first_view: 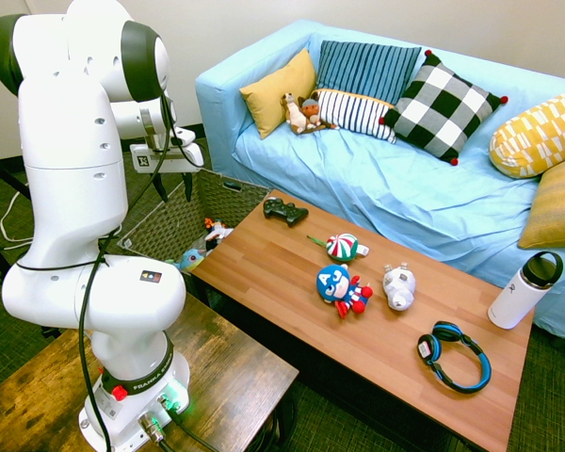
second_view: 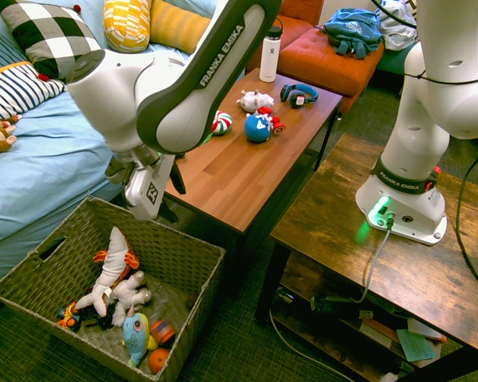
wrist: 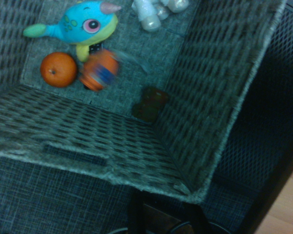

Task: Put the toy car in the basket

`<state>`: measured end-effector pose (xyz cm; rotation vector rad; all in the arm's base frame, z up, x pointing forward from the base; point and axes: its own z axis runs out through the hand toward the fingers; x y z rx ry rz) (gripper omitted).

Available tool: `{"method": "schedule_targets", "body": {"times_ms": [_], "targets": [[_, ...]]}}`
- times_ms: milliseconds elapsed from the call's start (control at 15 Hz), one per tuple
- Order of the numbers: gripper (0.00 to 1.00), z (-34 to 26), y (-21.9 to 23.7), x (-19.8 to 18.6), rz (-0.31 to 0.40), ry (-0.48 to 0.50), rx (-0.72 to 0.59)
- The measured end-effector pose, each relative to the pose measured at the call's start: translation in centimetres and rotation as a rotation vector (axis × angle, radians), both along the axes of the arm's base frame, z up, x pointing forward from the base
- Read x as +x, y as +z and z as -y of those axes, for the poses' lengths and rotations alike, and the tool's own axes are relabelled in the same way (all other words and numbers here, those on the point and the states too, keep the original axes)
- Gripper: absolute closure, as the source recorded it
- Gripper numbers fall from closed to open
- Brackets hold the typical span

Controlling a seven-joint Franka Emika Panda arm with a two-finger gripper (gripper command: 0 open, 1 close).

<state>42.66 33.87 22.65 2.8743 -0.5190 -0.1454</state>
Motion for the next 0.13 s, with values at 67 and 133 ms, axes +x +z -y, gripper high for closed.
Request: {"method": "schedule_targets", "body": {"times_ms": [67, 133], "targets": [[0.00, 3.0, 0.2, 0.4, 0.006, -0.022, 0.024], [0.00, 6.2, 0.3, 0.8, 0.013, -0.045, 0.047]]}}
